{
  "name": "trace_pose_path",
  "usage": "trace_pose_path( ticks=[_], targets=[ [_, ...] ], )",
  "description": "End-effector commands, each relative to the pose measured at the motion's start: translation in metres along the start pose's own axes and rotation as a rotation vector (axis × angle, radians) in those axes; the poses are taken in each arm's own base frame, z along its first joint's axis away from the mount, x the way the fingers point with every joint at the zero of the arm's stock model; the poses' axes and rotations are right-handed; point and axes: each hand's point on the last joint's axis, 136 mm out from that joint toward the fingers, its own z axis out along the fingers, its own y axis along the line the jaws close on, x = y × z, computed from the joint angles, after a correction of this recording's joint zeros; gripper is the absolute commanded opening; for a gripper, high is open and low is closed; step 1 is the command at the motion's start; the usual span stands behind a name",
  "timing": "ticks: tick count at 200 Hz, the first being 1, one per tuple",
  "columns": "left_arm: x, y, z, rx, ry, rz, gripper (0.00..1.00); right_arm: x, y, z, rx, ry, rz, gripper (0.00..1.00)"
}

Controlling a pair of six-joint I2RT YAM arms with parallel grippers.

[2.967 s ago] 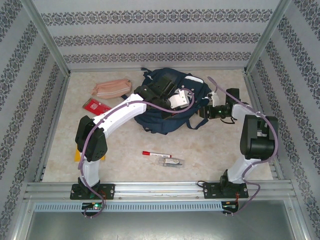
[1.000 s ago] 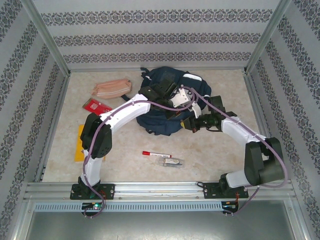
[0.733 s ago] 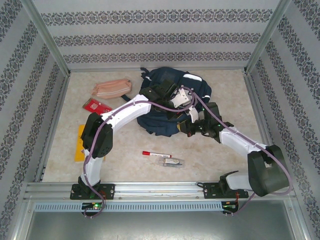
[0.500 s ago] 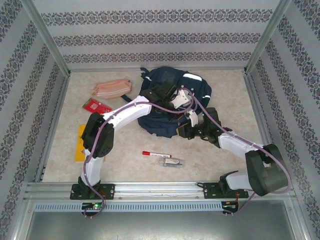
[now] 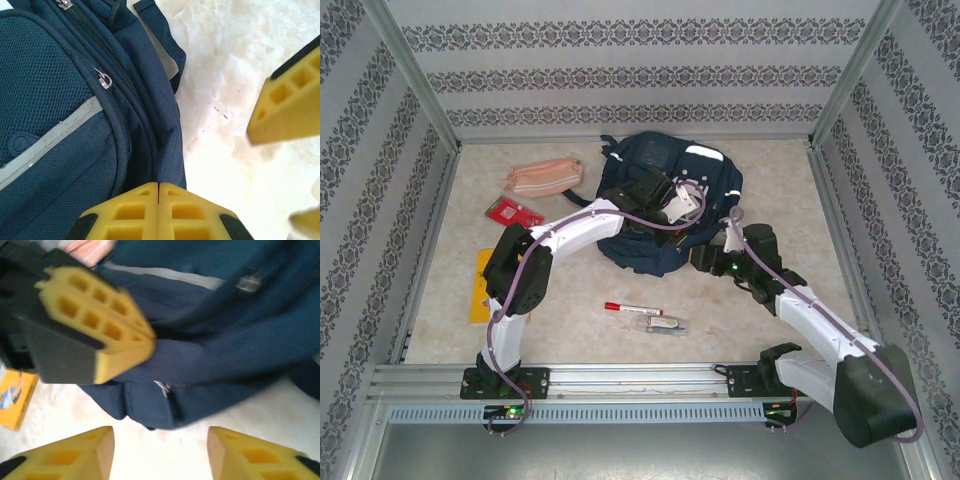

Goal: Pack books, pencil case, and school supplies into a backpack

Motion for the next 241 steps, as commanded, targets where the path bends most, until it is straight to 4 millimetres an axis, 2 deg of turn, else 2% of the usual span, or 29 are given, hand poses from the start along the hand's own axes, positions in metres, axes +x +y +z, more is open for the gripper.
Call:
trace_pose_path(
  ticks=[1,21,52,73,91,107,117,143,166,193,220,229,241],
  targets=[
    [-0.013,0.002,-0.006,0.004,-0.077,-0.012,0.00,0.019,-0.026,-0.008,0.054,0.051,0.372,0.53],
    [-0.004,0.004,0.001,0.008,-0.060,-0.030,0.00,0.016,-0.029,-0.009,0.043,0.078,0.449,0.53],
    [-0.001,0.002,0.005,0.027,-0.071,-0.064,0.00,0.011,-0.026,0.002,0.033,0.119,0.605,0.54],
    [-0.005,0.002,0.004,0.038,-0.088,-0.097,0.00,0.013,-0.022,0.011,0.036,0.161,0.708,0.56],
    [-0.014,-0.001,-0.003,0.052,-0.112,-0.117,0.00,0.008,-0.017,0.019,0.023,0.158,0.727,0.56],
    [-0.022,-0.004,-0.010,0.060,-0.138,-0.112,0.00,-0.001,-0.020,0.022,0.036,0.147,0.771,0.59],
    [-0.024,-0.005,-0.013,0.059,-0.146,-0.104,0.00,0.000,-0.028,0.022,0.088,0.151,0.864,0.61],
    [-0.022,-0.004,-0.015,0.051,-0.129,-0.085,0.00,-0.001,-0.029,0.025,0.132,0.143,1.067,0.64],
    [-0.023,-0.006,-0.014,0.061,-0.144,-0.074,0.00,-0.011,-0.033,0.026,0.190,0.096,1.139,0.63],
    [-0.026,-0.008,-0.016,0.071,-0.150,-0.068,0.00,-0.019,-0.042,0.036,0.234,0.065,1.202,0.60],
    [-0.030,-0.010,-0.018,0.081,-0.165,-0.051,0.00,-0.027,-0.042,0.059,0.219,0.091,1.233,0.55],
    [-0.030,-0.009,-0.018,0.077,-0.165,-0.050,0.00,-0.026,-0.039,0.067,0.207,0.113,1.242,0.50],
    [-0.031,-0.007,-0.019,0.072,-0.163,-0.055,0.00,-0.023,-0.033,0.077,0.188,0.134,1.272,0.35]
  ],
)
